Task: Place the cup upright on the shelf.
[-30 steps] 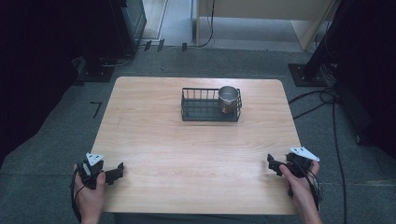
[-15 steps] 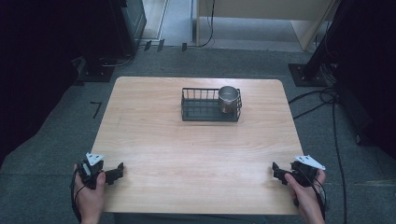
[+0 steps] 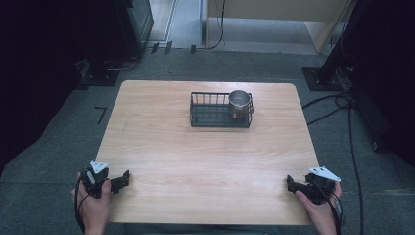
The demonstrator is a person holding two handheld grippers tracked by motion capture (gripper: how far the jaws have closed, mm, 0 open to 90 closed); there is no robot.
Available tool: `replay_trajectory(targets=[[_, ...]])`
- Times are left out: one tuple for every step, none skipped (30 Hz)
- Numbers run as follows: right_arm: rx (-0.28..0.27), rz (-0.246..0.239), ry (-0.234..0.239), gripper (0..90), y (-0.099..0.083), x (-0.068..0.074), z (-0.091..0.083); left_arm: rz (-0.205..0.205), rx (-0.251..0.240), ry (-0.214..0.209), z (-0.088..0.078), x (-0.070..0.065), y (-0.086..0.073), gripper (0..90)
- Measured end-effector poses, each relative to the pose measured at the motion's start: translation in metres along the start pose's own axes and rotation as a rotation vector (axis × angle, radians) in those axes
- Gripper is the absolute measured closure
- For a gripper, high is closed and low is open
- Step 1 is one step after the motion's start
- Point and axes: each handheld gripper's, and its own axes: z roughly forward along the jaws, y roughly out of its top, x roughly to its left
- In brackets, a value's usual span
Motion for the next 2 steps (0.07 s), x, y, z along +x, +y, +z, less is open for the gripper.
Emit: replay_trajectory(targets=[[0.0, 0.0, -0.001, 0.0, 0.0, 0.0, 0.0, 0.0, 0.0, 0.0, 0.0, 0.0, 0.0, 0.0], [0.0, 0.0, -0.001, 0.0, 0.0, 0.0, 0.0, 0.0, 0.0, 0.0, 0.0, 0.0, 0.0, 0.0]])
